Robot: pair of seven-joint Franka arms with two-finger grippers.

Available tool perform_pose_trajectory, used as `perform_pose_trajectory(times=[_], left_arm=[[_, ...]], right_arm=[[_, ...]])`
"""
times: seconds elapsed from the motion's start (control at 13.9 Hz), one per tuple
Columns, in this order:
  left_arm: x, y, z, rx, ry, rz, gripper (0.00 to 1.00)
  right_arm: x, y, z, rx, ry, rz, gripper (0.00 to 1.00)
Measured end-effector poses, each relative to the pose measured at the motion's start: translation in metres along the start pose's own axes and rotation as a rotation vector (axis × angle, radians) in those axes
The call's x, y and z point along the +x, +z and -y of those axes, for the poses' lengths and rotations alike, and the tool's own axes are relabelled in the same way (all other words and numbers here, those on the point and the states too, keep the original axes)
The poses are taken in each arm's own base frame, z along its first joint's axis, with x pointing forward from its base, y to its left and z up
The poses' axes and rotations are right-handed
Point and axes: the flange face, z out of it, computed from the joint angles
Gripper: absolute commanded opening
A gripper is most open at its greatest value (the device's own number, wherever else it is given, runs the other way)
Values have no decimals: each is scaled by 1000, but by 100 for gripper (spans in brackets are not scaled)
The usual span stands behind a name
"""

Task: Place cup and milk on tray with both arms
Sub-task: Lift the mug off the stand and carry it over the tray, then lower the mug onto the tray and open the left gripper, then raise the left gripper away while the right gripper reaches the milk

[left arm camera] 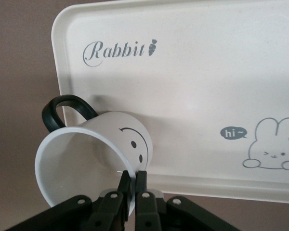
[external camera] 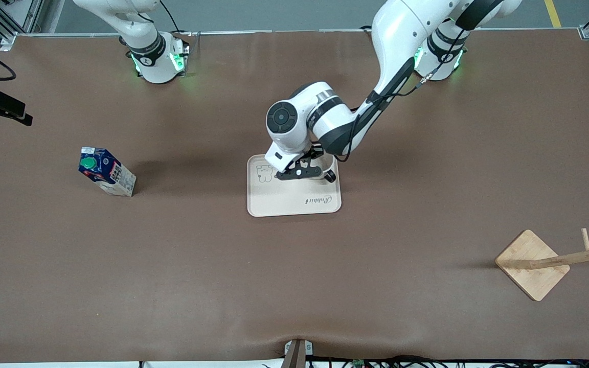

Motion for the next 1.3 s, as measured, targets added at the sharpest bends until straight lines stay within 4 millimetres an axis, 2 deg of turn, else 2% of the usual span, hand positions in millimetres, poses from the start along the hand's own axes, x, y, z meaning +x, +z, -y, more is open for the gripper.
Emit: perform_pose_trajectory(times=[0.22, 0.29, 0.36, 0.43, 0.58, 0.65, 0.79, 1.08, 1.3], left_arm=[[-8, 3, -9, 35, 44, -49, 0], [-9, 3, -10, 41, 51, -59, 30], [-9, 3, -10, 46, 56, -68, 84], [-9, 4, -10, 51, 61, -74, 100], [-7, 2, -10, 53, 61, -84, 100], [-4, -4, -9, 44, 57, -93, 100], [7, -39, -1, 24, 40, -123, 100], [33, -140, 63, 22, -47, -172, 100], [46, -198, 126, 26, -116, -170, 100]], right_arm=[[0, 0, 0, 0, 0, 0, 100], [0, 0, 0, 0, 0, 0, 100], [0, 0, 0, 0, 0, 0, 100], [0, 0, 0, 0, 0, 0, 100], [0, 0, 0, 0, 0, 0, 100], [2, 2, 0, 0, 0, 2, 100], [15, 11, -1, 0, 0, 15, 100], [50, 54, -3, 1, -2, 86, 100], [65, 87, -15, 3, 18, 143, 100]])
